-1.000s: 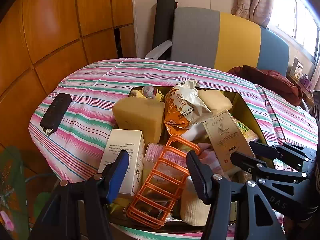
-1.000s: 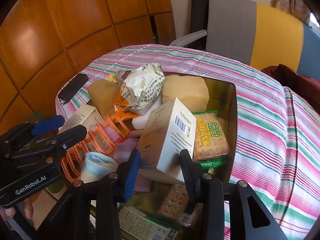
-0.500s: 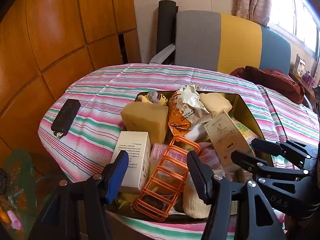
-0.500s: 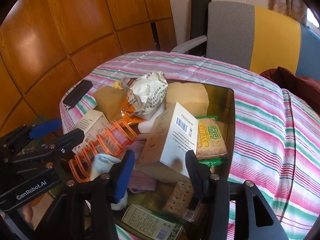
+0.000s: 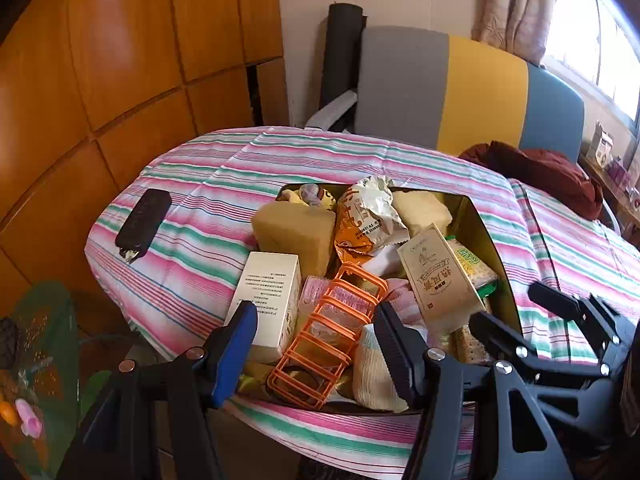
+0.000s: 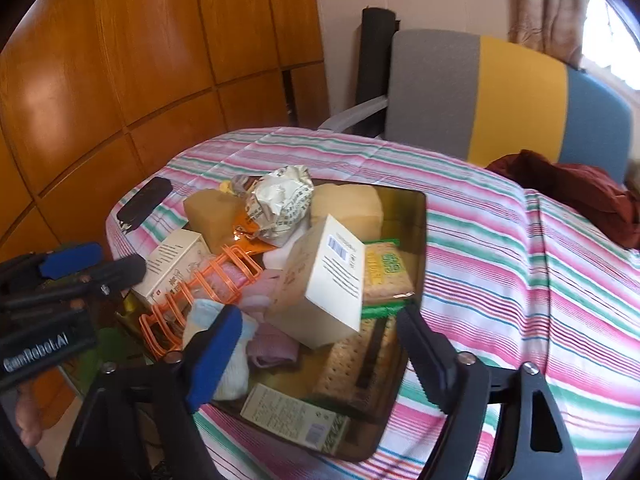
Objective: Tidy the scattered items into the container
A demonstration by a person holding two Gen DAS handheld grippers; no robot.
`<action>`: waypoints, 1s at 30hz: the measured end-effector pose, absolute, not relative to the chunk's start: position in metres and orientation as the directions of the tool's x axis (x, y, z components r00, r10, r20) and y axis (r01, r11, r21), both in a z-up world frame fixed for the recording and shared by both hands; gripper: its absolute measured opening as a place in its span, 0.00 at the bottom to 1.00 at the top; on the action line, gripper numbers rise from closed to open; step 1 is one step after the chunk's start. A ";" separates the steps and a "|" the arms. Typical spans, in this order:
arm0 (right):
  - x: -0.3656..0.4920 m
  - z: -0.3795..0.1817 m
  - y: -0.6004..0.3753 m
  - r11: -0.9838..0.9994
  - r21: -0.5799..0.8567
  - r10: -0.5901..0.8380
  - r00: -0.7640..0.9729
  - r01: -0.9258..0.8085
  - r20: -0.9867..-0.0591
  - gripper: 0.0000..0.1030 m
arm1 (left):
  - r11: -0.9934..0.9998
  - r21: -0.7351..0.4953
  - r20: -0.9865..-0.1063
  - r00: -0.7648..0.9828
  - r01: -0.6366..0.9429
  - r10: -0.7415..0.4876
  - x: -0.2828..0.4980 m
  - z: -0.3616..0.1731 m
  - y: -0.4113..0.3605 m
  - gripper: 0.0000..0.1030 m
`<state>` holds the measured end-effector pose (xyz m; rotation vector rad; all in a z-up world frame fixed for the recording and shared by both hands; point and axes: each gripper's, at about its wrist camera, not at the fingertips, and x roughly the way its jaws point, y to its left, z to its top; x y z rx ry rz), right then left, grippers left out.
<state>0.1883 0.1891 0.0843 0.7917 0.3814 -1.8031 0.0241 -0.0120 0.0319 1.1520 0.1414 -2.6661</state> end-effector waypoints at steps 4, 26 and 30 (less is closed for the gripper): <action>0.194 0.089 0.197 -0.412 0.059 -0.706 -0.278 0.909 -0.651 0.99 | -0.965 -0.014 -0.724 -0.668 0.260 -0.170 0.029 0.035 -0.011 0.49; 0.209 0.095 0.210 -0.519 -0.069 -0.674 -0.458 0.852 -0.580 1.00 | -0.965 -0.006 -0.769 -0.619 0.262 -0.163 0.028 0.015 -0.013 0.42; 0.215 0.090 0.205 -0.501 -0.086 -0.669 -0.448 0.861 -0.593 1.00 | -0.964 -0.015 -0.775 -0.613 0.266 -0.157 0.027 0.011 -0.016 0.42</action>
